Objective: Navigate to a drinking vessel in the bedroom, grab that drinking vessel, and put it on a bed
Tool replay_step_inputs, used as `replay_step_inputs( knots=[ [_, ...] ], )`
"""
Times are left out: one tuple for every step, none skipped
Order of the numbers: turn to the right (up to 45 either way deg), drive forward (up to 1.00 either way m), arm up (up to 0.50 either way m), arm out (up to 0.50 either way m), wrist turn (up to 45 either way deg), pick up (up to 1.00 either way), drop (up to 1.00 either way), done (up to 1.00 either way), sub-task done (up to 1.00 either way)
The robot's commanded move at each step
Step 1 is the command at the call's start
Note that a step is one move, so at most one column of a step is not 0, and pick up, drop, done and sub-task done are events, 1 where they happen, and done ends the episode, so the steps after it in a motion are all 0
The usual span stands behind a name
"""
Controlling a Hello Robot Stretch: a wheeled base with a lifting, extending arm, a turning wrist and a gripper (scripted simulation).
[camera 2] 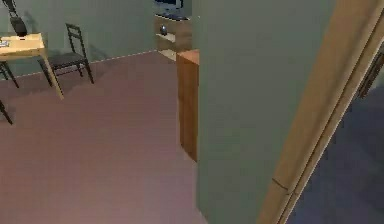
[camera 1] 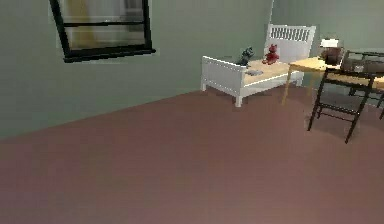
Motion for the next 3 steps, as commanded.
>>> replay_step_inputs(
  knots=[
    [45.0, 0.00, 0.00, 0.00, 0.0, 0.00, 0.00, 0.00, 0.00],
    [0.0, 1.00, 0.00, 0.00, 0.0, 0.00, 0.00, 0.00, 0.00],
    [3.0, 0.00, 0.00, 0.00, 0.0, 0.00, 0.00, 0.00, 0.00]
  ],
)
